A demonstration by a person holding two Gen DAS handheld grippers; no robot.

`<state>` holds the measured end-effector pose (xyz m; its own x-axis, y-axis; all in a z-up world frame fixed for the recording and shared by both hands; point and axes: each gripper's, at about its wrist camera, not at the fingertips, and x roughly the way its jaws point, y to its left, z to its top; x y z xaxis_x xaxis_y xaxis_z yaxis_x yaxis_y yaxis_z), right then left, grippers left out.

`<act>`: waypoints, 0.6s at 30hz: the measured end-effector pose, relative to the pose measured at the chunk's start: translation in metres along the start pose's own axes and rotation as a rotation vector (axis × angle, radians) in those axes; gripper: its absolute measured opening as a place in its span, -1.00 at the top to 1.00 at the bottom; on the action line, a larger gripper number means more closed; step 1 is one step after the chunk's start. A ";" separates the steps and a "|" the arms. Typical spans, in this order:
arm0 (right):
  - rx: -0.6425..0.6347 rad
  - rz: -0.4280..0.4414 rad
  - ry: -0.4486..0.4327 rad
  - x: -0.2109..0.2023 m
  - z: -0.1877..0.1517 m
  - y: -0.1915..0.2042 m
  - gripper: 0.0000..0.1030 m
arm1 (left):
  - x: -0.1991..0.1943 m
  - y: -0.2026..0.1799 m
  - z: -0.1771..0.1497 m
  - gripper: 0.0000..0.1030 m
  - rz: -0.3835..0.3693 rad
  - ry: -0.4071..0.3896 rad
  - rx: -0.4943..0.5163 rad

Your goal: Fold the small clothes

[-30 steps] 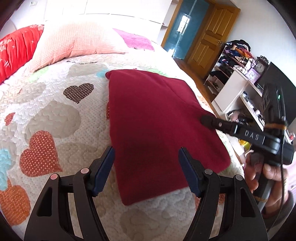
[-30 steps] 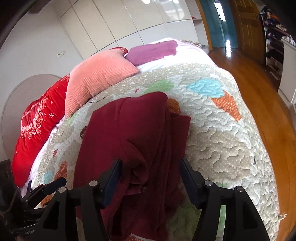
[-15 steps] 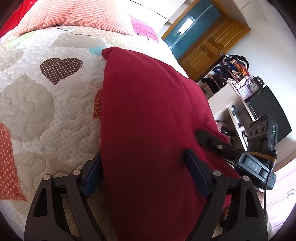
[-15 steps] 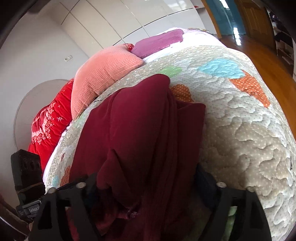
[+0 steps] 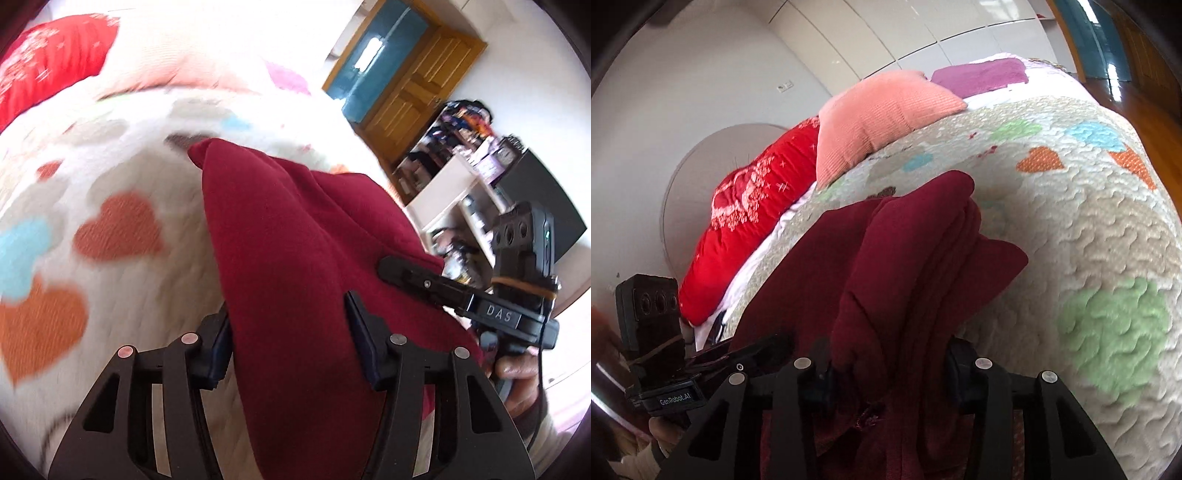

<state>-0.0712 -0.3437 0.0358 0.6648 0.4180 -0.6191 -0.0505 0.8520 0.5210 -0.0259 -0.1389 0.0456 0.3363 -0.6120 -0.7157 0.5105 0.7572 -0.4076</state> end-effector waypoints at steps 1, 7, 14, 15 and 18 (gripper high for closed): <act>-0.012 -0.031 0.035 0.005 -0.009 0.003 -0.04 | 0.002 0.003 -0.010 -0.08 0.019 0.025 0.002; -0.058 -0.153 -0.073 -0.037 -0.025 0.019 -0.06 | -0.009 0.003 -0.030 -0.10 0.106 -0.016 0.002; -0.238 -0.195 -0.085 -0.031 -0.019 0.064 0.43 | -0.005 -0.005 -0.033 -0.12 0.194 -0.025 0.035; -0.232 -0.210 -0.071 -0.026 -0.022 0.062 0.43 | -0.004 -0.005 -0.033 -0.12 0.198 -0.024 0.033; -0.194 -0.281 -0.032 -0.007 -0.027 0.043 0.43 | -0.001 -0.005 -0.031 -0.17 0.201 -0.023 0.031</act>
<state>-0.0977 -0.3015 0.0466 0.6955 0.1510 -0.7024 -0.0009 0.9778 0.2093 -0.0538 -0.1352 0.0310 0.4520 -0.4543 -0.7677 0.4549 0.8577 -0.2396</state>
